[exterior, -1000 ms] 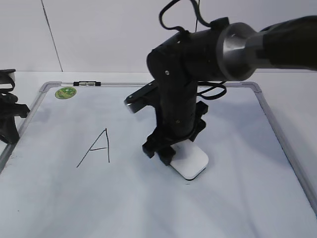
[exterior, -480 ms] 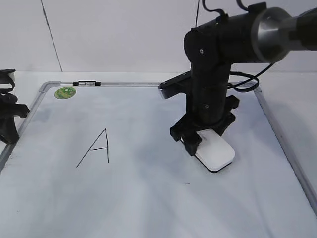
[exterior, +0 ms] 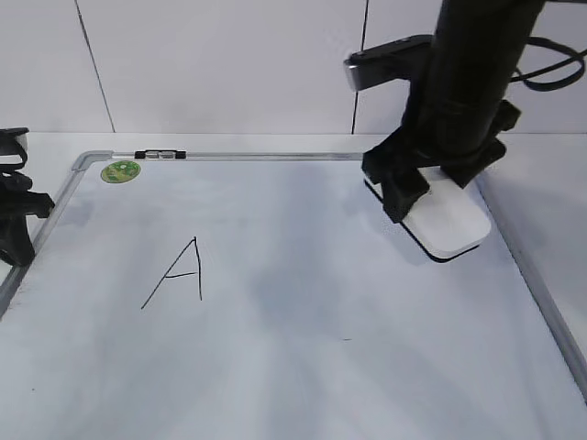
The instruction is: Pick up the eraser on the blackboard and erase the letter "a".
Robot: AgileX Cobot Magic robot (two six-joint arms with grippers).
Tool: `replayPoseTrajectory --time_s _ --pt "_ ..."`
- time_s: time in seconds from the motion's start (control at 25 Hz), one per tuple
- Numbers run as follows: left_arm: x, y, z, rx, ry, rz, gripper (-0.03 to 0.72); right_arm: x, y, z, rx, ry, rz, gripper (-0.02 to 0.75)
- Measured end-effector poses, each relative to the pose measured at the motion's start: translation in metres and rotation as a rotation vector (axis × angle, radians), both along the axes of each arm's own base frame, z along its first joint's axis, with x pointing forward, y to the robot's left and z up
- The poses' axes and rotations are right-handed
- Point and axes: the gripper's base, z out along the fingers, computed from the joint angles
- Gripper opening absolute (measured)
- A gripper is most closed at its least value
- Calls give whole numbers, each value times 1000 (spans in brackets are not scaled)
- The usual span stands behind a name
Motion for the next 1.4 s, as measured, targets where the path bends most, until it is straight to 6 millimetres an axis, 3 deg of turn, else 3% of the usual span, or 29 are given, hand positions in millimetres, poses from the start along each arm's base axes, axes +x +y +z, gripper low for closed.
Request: replayPoseTrajectory --time_s 0.2,0.52,0.68,0.88,1.04,1.24,1.4 --pt "0 0 0 0 0 0 43 -5 -24 -2 9 23 -60 569" --pt "0 0 0 0 0 0 43 -16 -20 -33 49 69 -14 569" --pt "0 0 0 0 0 0 43 -17 -3 -48 43 95 46 569" --pt "0 0 0 0 1 0 43 -22 27 -82 11 159 125 569" --pt "0 0 0 0 1 0 43 -23 37 -105 -16 207 149 569" --pt "0 0 0 0 1 0 43 -27 49 -107 -46 200 198 569" --pt "0 0 0 0 1 0 44 -41 72 -107 -51 186 272 569"
